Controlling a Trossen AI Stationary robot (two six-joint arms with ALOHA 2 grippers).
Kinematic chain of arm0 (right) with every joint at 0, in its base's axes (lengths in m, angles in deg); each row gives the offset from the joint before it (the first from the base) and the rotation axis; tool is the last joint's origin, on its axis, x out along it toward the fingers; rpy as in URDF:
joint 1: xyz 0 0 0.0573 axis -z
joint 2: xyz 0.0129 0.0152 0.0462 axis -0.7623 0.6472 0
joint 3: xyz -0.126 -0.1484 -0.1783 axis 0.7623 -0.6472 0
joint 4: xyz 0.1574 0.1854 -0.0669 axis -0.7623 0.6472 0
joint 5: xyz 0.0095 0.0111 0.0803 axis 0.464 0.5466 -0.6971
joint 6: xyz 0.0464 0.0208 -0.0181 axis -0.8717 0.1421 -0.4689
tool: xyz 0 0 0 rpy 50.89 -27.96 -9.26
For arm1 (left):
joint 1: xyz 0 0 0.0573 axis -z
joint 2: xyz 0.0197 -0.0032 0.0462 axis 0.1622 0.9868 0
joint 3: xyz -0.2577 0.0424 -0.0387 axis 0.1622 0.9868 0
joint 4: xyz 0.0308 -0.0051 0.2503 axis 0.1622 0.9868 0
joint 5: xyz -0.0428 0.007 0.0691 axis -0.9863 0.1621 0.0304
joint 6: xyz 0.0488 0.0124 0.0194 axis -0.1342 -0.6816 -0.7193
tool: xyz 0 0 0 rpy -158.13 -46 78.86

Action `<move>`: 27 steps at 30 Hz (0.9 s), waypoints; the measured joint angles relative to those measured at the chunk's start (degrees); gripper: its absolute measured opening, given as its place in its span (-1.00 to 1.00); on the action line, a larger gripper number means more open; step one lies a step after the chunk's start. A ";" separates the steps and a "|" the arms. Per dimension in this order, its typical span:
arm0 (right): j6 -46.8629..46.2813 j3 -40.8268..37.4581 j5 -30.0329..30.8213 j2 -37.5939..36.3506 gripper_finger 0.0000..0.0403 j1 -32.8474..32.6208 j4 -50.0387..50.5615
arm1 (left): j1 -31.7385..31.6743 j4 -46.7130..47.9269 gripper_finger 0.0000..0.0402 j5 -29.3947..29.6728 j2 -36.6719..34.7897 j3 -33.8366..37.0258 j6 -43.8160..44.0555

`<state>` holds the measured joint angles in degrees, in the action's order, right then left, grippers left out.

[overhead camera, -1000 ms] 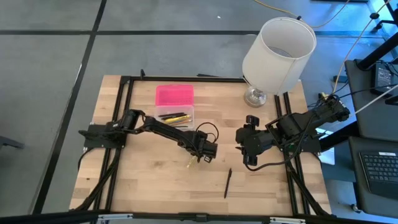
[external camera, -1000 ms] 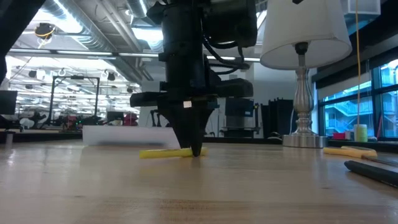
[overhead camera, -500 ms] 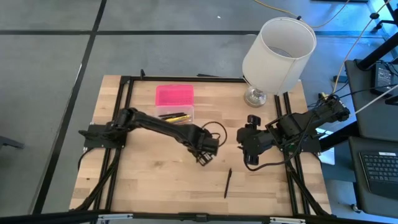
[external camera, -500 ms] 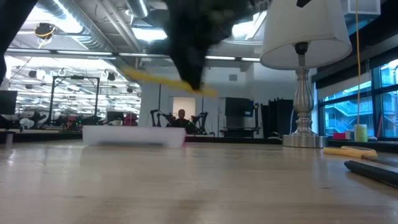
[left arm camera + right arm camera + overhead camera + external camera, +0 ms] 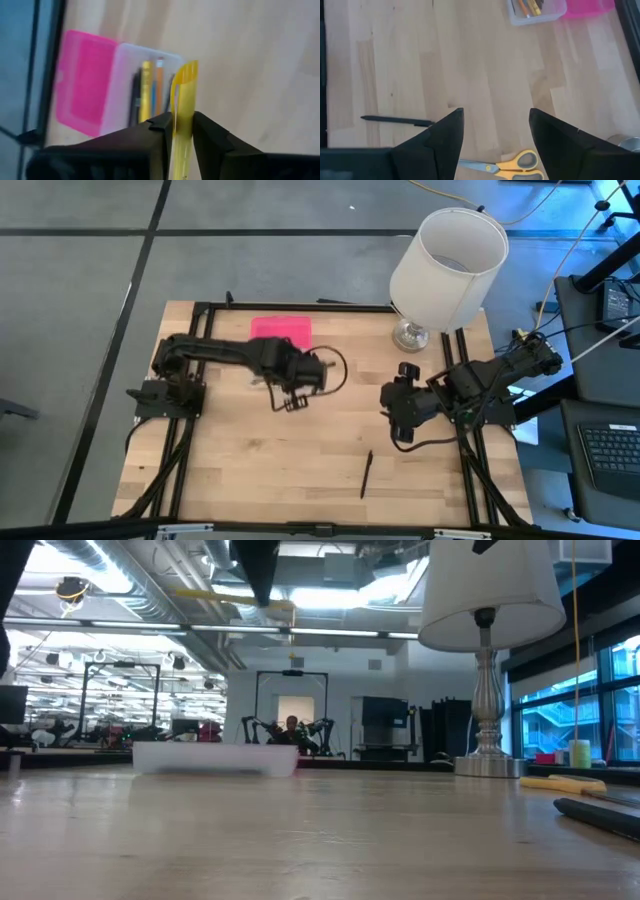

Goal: Pick & place school supplies into a supply box
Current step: Put the yellow pen into the pink supply box

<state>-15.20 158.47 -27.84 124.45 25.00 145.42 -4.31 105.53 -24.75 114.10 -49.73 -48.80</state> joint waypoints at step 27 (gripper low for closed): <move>0.17 0.00 0.89 0.00 0.14 1.90 -2.09 | -21.45 -42.41 -0.73 -21.48 0.01 32.89 -20.10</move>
<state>-15.03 158.47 -26.95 124.45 26.91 143.32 -25.76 63.12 -46.23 114.11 -16.84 -68.90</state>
